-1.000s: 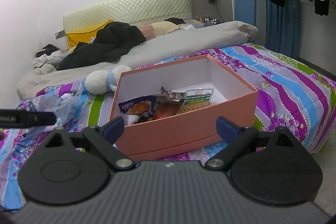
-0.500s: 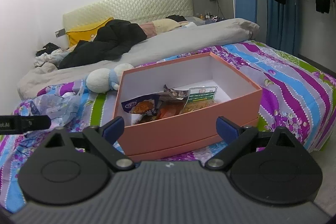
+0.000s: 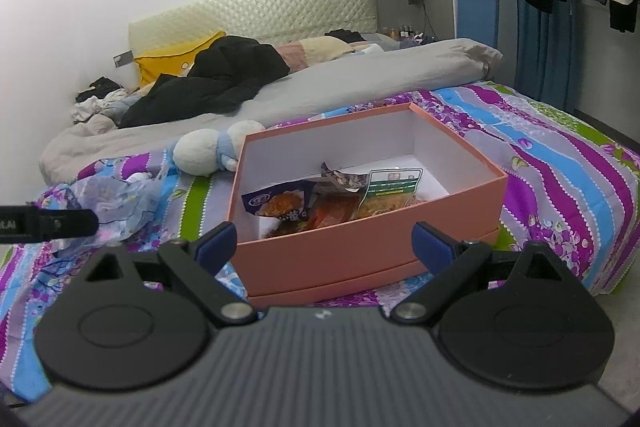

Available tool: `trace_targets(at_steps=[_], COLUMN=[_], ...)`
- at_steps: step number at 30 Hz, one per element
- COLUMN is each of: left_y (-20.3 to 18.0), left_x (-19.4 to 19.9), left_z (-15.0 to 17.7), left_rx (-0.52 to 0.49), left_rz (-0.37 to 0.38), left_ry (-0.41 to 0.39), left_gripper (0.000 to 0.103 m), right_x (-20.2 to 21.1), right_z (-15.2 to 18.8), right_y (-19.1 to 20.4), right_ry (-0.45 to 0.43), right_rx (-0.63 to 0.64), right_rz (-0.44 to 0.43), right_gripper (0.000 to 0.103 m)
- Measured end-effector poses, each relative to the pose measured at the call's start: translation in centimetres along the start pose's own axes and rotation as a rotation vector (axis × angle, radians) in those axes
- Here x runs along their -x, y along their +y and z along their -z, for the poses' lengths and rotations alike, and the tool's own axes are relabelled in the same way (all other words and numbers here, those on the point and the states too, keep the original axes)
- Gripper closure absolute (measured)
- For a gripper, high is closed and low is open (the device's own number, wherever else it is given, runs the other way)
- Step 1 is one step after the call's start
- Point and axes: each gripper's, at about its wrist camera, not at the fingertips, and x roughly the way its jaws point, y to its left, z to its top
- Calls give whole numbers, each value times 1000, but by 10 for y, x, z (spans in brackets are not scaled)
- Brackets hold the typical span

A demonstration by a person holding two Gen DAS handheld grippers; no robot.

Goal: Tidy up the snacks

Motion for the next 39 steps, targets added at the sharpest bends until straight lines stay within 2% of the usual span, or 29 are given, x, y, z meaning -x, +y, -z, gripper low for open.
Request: trace_targets(at_steps=[39], left_y=[-2], left_x=[8], left_z=[-1], left_rx=[8], left_rz=[-8], left_ry=[10], left_gripper=[0], right_x=[6], right_z=[-1], right_y=[4], right_ry=[1], right_rx=[-4], right_rz=[-5], right_gripper=[7])
